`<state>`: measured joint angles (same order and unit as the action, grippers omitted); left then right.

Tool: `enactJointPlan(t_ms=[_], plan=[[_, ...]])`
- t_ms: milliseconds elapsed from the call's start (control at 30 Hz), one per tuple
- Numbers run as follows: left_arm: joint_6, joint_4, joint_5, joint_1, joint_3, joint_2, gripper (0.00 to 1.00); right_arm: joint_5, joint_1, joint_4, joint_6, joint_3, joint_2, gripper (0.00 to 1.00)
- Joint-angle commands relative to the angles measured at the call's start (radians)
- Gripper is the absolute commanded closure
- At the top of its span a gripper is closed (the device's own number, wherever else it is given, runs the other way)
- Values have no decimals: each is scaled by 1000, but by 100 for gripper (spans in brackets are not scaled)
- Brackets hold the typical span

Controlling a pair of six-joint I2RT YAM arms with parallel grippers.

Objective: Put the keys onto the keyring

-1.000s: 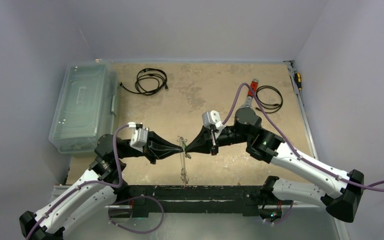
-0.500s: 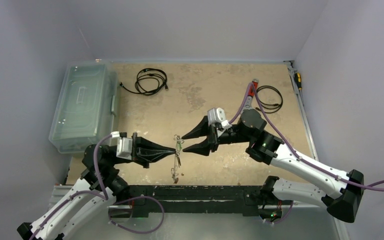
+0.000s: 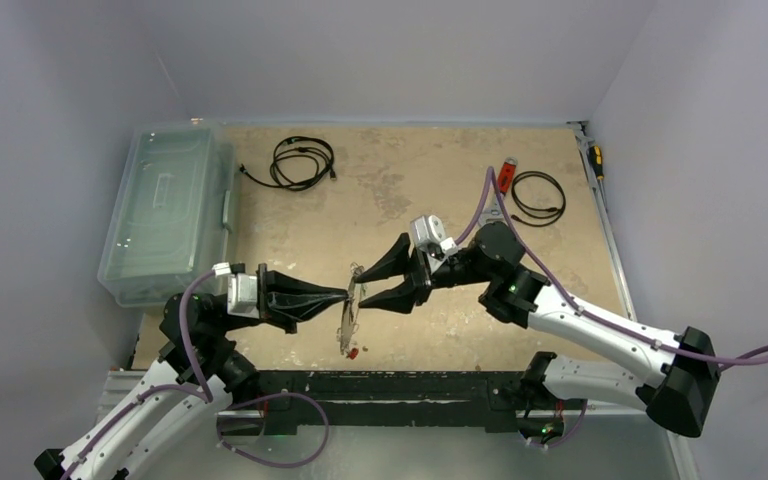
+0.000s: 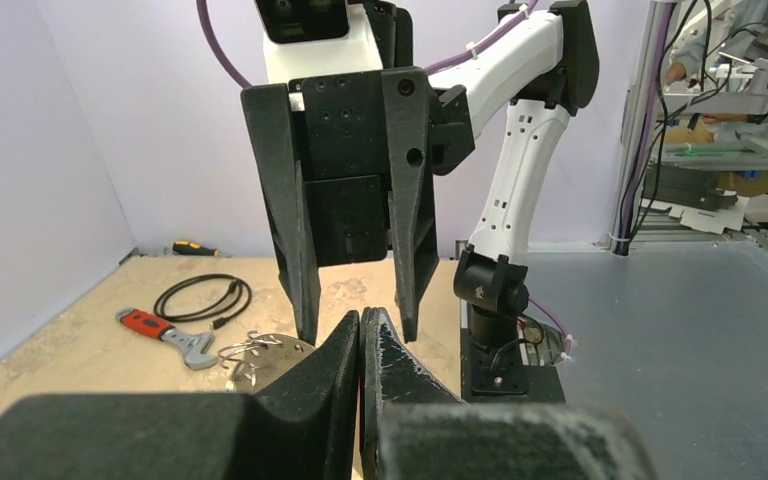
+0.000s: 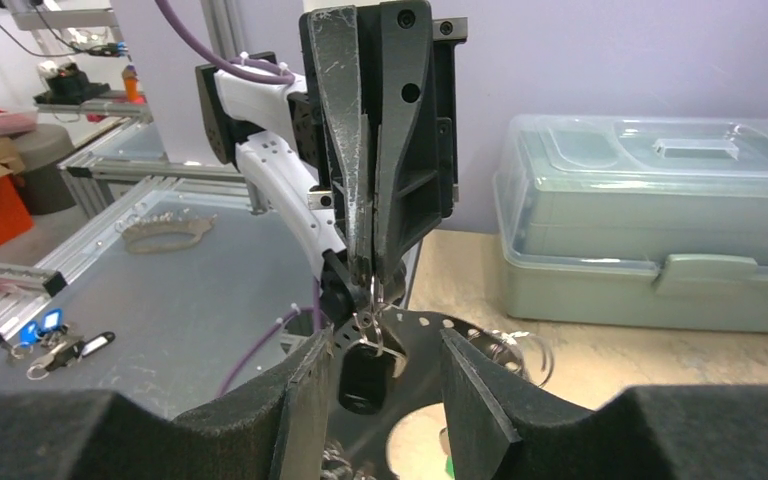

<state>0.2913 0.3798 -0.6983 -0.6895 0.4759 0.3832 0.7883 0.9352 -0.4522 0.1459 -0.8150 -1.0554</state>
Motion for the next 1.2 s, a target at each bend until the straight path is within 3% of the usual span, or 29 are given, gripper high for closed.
enactJointPlan(t_ms=[0, 300, 633, 733, 833, 933, 1000, 1067, 1167], plan=[[-19, 42, 40, 3, 3, -10, 100, 59, 1, -112, 55, -7, -29, 53], [-23, 28, 50, 6, 8, -2, 100, 77, 14, -176, 100, -23, -80, 61], [-25, 21, 54, 8, 9, 2, 100, 89, 19, -220, 114, -31, -105, 98], [-39, -1, 56, 8, 17, 9, 100, 80, 19, -201, 114, -36, -102, 100], [-83, -64, 62, 8, 43, 15, 98, 47, 19, -16, 19, -83, -87, 100], [-111, -114, 61, 8, 68, 18, 64, -10, 19, 245, -116, -175, -72, 100], [-119, -128, 54, 8, 73, 25, 51, -26, 19, 398, -189, -236, -80, 100], [-127, -145, 41, 7, 83, 40, 49, -71, 19, 557, -295, -293, -86, 100], [-132, -158, -3, 7, 95, 61, 56, -103, 19, 654, -335, -324, -67, 100]])
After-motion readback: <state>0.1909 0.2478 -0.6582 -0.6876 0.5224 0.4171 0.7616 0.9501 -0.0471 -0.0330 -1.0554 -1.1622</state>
